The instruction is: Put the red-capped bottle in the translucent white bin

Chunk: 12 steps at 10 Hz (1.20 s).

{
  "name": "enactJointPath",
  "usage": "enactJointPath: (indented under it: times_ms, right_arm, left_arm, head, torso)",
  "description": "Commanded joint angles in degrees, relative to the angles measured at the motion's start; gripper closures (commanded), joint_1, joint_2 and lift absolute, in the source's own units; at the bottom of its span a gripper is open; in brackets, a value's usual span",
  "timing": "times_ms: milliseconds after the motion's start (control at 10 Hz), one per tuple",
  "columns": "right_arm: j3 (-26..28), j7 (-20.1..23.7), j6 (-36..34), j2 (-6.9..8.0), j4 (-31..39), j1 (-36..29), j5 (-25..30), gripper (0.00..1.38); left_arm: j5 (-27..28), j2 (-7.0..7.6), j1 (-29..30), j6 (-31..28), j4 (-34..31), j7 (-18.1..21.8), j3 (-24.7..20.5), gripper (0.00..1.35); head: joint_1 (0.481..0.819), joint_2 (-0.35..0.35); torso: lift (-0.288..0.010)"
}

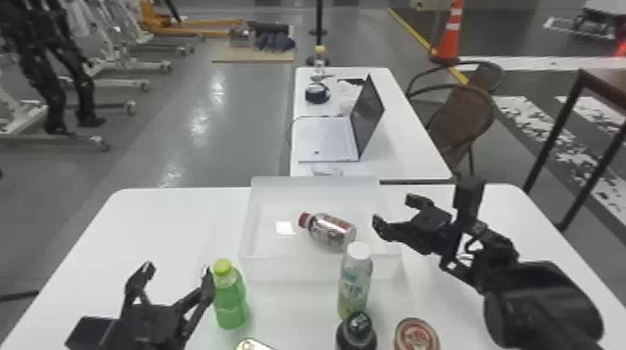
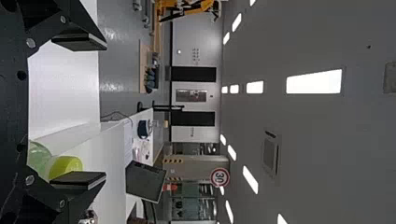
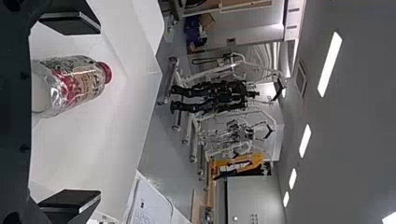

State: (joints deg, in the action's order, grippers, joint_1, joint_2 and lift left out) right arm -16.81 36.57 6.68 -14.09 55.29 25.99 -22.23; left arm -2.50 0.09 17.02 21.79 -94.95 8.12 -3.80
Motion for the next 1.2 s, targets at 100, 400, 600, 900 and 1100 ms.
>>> enactJointPath:
  times_ms: [100,400,600,900,1100]
  right_arm:
    - [11.1,-6.2,-6.5,2.13,22.8,-14.1,7.3,0.07]
    - [17.7,-12.7,-6.9,7.06,37.4,-29.5,7.7,0.08]
    - [19.4,-13.9,-5.8,10.22,43.0,-39.4,9.6,0.08]
    - [19.6,-9.4,0.4,10.4,41.3,-43.0,11.3,0.09]
    - [19.7,-7.7,0.6,10.4,42.4,-46.3,10.1,0.09]
  left_arm:
    - [0.0,-0.24,0.0,0.1,0.0,0.0,-0.1,0.3]
    - [-0.2,-0.24,-0.4,0.2,-0.1,0.0,0.4,0.3]
    - [-0.4,-0.24,-0.1,0.3,-0.1,0.0,0.3,0.3]
    - [-0.6,-0.24,0.1,0.0,-0.1,0.0,0.5,0.3]
    - [-1.0,-0.24,1.7,0.1,-0.6,-0.4,0.7,0.3]
  head:
    - [0.549,0.0]
    - [0.549,0.0]
    - [0.549,0.0]
    - [0.549,0.0]
    - [0.549,0.0]
  torso:
    - [-0.1]
    - [-0.1]
    - [-0.1]
    - [-0.1]
    - [-0.1]
